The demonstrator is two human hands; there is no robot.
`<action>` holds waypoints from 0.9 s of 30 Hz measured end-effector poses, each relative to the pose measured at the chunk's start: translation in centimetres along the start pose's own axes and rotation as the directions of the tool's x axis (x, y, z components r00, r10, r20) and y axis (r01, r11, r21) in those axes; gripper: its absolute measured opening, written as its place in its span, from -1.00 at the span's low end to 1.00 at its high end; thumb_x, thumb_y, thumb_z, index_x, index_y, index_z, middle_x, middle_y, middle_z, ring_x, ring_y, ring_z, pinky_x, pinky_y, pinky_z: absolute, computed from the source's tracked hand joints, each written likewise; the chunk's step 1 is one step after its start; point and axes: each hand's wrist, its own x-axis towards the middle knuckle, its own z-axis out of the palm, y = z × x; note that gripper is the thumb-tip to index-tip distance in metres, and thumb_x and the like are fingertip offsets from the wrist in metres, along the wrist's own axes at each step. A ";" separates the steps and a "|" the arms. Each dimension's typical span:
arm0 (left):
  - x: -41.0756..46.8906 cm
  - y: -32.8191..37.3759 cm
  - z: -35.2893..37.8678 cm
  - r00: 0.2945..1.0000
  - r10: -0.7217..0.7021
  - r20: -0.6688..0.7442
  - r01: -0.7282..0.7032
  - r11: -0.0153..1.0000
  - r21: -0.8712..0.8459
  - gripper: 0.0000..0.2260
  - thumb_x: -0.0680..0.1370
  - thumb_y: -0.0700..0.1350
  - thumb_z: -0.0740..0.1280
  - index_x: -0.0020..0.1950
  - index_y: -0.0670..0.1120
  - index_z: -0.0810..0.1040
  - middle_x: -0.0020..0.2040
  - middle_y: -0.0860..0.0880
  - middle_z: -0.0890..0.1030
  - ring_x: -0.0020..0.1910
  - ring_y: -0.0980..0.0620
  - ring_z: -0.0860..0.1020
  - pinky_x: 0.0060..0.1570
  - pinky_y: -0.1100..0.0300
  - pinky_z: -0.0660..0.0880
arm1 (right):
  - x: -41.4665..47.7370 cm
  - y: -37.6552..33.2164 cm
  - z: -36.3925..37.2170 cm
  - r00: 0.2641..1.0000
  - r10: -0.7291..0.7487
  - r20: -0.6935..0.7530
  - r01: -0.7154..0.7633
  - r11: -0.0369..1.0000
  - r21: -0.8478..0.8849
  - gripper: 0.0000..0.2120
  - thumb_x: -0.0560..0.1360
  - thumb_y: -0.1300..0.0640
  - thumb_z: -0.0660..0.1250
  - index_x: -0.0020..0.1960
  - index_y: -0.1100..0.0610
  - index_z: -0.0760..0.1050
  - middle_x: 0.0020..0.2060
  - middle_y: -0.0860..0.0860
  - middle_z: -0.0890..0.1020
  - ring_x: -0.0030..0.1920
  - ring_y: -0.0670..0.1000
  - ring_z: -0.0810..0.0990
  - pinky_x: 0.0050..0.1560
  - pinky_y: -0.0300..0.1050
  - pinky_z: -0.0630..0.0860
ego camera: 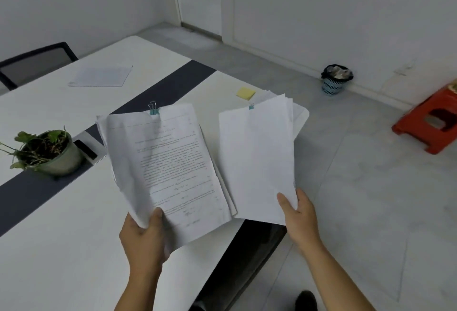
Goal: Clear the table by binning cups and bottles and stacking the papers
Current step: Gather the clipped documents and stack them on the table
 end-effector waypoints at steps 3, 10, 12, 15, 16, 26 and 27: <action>-2.6 1.3 4.4 1.000 -0.021 0.004 0.021 0.999 -0.033 -0.84 0.54 -0.21 0.38 0.10 -0.17 0.53 -0.05 -0.03 0.60 -0.06 -0.10 0.56 -0.03 0.04 0.46 | 1.9 -0.8 -4.8 0.995 -0.038 -0.087 0.047 0.993 0.109 -0.77 0.60 0.19 0.32 0.13 -0.12 0.52 -0.01 -0.27 0.64 -0.05 -0.34 0.62 -0.12 -0.52 0.47; -11.0 3.9 18.7 0.999 -0.051 -0.008 0.050 0.995 -0.084 -0.90 0.52 -0.23 0.38 0.02 -0.13 0.56 -0.09 -0.03 0.65 -0.11 -0.05 0.61 -0.14 0.11 0.48 | 9.1 0.2 -19.5 0.993 0.003 -0.115 0.011 0.992 0.126 -0.81 0.58 0.17 0.35 0.06 -0.13 0.54 0.00 -0.21 0.66 -0.03 -0.30 0.63 -0.07 -0.37 0.49; -12.7 5.2 22.5 0.999 -0.046 -0.012 0.045 0.996 -0.079 -0.91 0.51 -0.23 0.39 -0.02 -0.09 0.56 -0.10 -0.03 0.65 -0.11 -0.06 0.62 -0.13 0.10 0.49 | 11.3 -0.2 -22.6 0.994 0.016 -0.111 -0.002 0.993 0.119 -0.81 0.59 0.16 0.34 0.05 -0.14 0.52 0.01 -0.21 0.65 -0.05 -0.34 0.61 -0.03 -0.30 0.46; -14.8 6.6 27.0 0.997 -0.075 -0.003 0.074 0.994 -0.075 -0.91 0.51 -0.22 0.39 -0.03 -0.06 0.56 -0.08 -0.03 0.66 -0.10 -0.04 0.63 -0.10 0.07 0.52 | 14.3 -1.1 -26.3 0.994 0.043 -0.104 -0.028 0.990 0.140 -0.80 0.60 0.18 0.32 0.06 -0.13 0.50 0.02 -0.22 0.63 -0.07 -0.38 0.60 -0.07 -0.42 0.47; -15.1 7.1 28.3 0.997 -0.076 0.001 0.076 0.994 -0.082 -0.90 0.51 -0.23 0.39 -0.01 -0.06 0.56 -0.07 -0.02 0.67 -0.09 -0.03 0.63 -0.10 0.07 0.52 | 15.4 -1.3 -27.2 0.993 0.045 -0.105 -0.030 0.990 0.141 -0.80 0.60 0.18 0.32 0.07 -0.12 0.50 0.02 -0.23 0.62 -0.08 -0.40 0.59 -0.12 -0.48 0.47; -10.3 7.0 42.5 0.977 -0.172 -0.123 0.150 0.974 -0.169 -0.84 0.51 -0.26 0.40 0.08 -0.15 0.58 -0.04 -0.10 0.68 -0.04 -0.14 0.64 0.03 -0.04 0.55 | 32.6 -2.6 -31.6 0.998 0.054 -0.045 -0.050 0.995 0.082 -0.79 0.61 0.16 0.31 0.18 -0.09 0.52 0.03 -0.24 0.66 0.00 -0.36 0.60 0.03 -0.33 0.49; -9.2 7.2 44.6 0.972 -0.193 -0.132 0.167 0.968 -0.190 -0.85 0.51 -0.26 0.40 0.08 -0.16 0.58 -0.03 -0.12 0.68 -0.04 -0.15 0.64 0.03 -0.03 0.54 | 35.0 -3.3 -32.1 0.998 0.046 -0.042 -0.043 0.997 0.058 -0.79 0.60 0.16 0.31 0.17 -0.10 0.53 0.03 -0.24 0.67 0.02 -0.32 0.61 0.08 -0.25 0.52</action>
